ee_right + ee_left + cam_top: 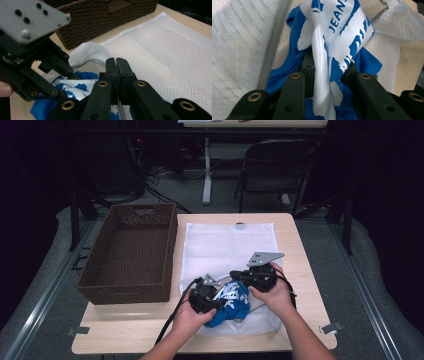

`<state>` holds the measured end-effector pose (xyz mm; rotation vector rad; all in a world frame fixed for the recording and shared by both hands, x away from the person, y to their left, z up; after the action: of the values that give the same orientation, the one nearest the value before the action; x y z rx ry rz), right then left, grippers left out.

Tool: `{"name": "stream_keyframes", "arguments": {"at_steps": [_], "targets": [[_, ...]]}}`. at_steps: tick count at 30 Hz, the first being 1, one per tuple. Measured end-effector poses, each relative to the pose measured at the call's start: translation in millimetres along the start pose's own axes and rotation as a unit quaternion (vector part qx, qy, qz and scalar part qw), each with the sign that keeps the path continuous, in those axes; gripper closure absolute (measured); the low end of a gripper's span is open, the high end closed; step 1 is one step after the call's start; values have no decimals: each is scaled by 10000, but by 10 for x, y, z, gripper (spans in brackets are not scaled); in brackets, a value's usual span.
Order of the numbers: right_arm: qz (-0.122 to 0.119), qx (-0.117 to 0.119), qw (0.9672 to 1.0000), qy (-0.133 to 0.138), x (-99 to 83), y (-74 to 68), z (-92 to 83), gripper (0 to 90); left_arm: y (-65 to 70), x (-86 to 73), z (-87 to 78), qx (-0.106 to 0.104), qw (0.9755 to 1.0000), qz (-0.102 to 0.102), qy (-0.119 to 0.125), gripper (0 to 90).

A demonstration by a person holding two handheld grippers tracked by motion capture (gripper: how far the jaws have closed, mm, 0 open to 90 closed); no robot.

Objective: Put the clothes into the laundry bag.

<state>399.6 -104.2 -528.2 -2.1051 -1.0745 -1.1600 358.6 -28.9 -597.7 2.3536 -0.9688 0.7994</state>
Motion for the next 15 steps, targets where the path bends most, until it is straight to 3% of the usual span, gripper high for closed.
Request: {"name": "stream_keyframes", "arguments": {"at_steps": [9, 15], "targets": [[-10, 27, 10000, 32, 20, -20, -9, 888, -111, 123, 24, 209, 9992, -238, 256, 719], [-7, 12, 10000, 10, 7, -9, -4, 888, -81, 84, 117, 213, 9995, -153, 191, 667]]}}
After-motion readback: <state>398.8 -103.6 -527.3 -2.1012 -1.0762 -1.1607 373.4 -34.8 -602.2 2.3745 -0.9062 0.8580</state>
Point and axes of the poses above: each handheld gripper's, and its own axes: z roughly forward along the jaws, x roughly out of its top, y roughly to its right, the point moved 10 cm from there along z, roughly forward along the jaws, and after that the axes turned 1 degree about y, right-handed, at the moved point
